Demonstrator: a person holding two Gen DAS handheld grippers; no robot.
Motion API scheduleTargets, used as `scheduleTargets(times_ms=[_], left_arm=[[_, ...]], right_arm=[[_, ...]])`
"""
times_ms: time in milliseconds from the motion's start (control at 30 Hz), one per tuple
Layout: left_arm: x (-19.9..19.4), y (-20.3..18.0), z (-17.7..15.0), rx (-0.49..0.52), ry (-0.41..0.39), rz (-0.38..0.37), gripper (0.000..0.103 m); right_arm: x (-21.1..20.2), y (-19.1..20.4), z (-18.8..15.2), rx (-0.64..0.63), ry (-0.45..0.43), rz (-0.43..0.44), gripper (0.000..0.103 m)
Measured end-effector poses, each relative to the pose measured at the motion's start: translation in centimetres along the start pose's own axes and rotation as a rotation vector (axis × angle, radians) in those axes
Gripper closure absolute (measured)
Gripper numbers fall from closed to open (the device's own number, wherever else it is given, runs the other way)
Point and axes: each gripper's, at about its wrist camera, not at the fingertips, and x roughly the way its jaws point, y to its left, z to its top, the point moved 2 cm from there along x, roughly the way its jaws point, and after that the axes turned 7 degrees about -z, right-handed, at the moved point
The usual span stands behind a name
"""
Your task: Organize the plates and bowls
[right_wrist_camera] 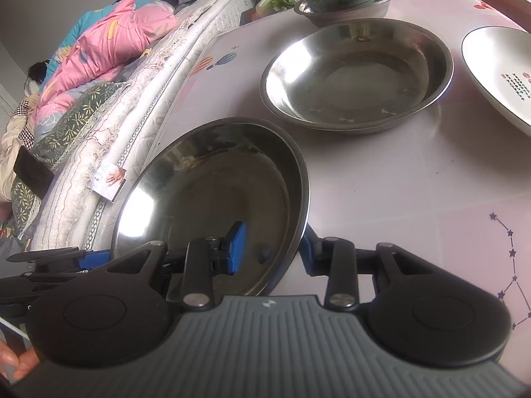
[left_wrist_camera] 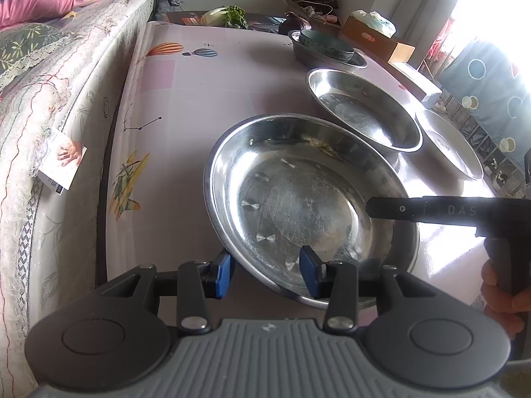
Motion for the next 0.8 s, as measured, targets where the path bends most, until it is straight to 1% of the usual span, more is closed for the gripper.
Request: scheduleTargets(times_ms=[67, 233, 433, 800], left_arm=[[-0.1, 0.1, 0.0, 0.004, -0.005, 0.011, 0.059], [0.0, 0.4, 0.3, -0.001, -0.013, 0.027, 0.054], [0.9, 0.7, 0.8, 0.009, -0.008, 0.052, 0.054], [2.4, 0.3, 2.1, 0.090, -0.017, 0.122, 0.055]], right_arm=[[0.0, -0.2, 0.1, 0.003, -0.003, 0.000, 0.069], [0.2, -0.2, 0.2, 0.001, -0.012, -0.008, 0.068], [0.4, -0.1, 0.5, -0.007, -0.026, -0.022, 0.068], [0.8, 0.1, 0.8, -0.030, -0.065, -0.056, 0.068]])
